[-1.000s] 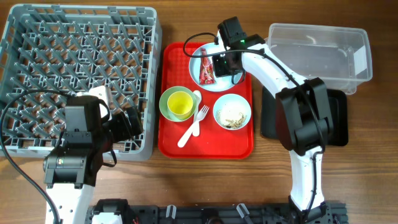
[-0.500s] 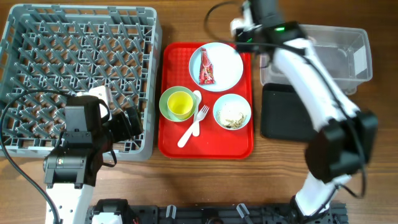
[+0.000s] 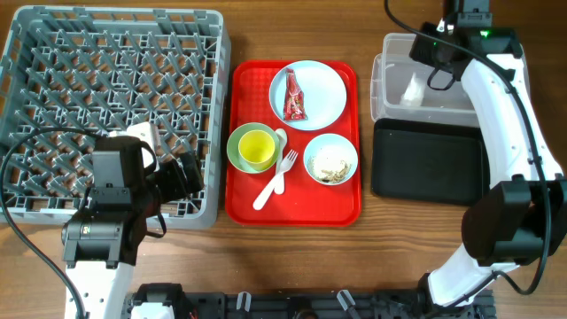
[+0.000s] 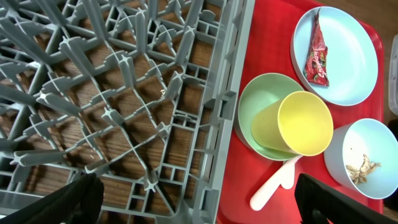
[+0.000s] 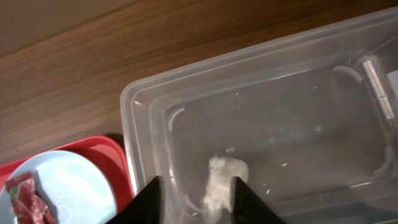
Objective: Sort waste into correct bins and load items into the dishwasher rack
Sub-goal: 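Carry the tissue with the right gripper into the clear bin, then return the right gripper to the plate and grasp the red wrapper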
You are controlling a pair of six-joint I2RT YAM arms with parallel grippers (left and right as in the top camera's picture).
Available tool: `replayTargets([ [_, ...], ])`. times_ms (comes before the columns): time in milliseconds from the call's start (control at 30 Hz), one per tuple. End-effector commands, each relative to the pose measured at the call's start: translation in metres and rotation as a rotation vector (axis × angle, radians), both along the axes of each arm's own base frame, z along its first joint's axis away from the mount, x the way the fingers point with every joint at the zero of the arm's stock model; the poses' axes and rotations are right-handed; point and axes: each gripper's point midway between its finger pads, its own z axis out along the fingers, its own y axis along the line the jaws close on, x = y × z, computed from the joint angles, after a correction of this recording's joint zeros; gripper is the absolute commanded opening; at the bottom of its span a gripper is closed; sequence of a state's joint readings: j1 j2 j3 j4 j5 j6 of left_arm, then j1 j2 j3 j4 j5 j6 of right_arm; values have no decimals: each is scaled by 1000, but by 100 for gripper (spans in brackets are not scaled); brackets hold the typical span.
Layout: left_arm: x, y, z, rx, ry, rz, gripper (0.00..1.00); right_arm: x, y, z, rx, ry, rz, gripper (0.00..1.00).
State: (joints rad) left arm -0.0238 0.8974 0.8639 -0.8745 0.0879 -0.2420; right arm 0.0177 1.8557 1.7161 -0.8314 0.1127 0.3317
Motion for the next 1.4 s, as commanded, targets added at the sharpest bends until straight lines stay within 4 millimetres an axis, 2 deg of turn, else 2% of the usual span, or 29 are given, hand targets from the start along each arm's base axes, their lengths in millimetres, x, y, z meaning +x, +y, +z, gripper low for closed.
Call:
replayTargets([
  [0,2,0,10,-13,-27,3,100,-1,18,-9,55,23,88,87],
  [33,2,0,10,-13,-27,3,100,0,31,-5,93,14,162,93],
  [67,2,0,10,-13,-27,3,100,0,47,-1,141,0,237,95],
  [200,2,0,10,-13,-27,3,100,-13,110,9,275,-21,524,96],
  [300,2,0,10,-13,-27,3,100,-25,140,3,248,11,625,96],
  [433,3,0,10,-13,-26,2,100,-35,174,-12,142,55,664,97],
  [533,3,0,10,-13,-26,2,100,-36,194,-27,86,85,584,98],
  [633,3,0,10,-13,-26,3,100,-41,218,-47,82,117,533,99],
  [667,3,0,10,-13,-26,3,100,-44,232,-60,88,137,519,98],
  [933,1,0,9,-13,-19,3,100,-47,255,-124,92,233,389,99],
  [1067,1,0,8,-13,-18,3,100,-47,258,-152,100,269,340,97],
  [1233,1,0,8,-13,-18,3,100,-50,254,-177,98,314,271,91],
  [1367,1,0,8,-13,-18,3,100,-51,253,-187,96,330,260,77],
])
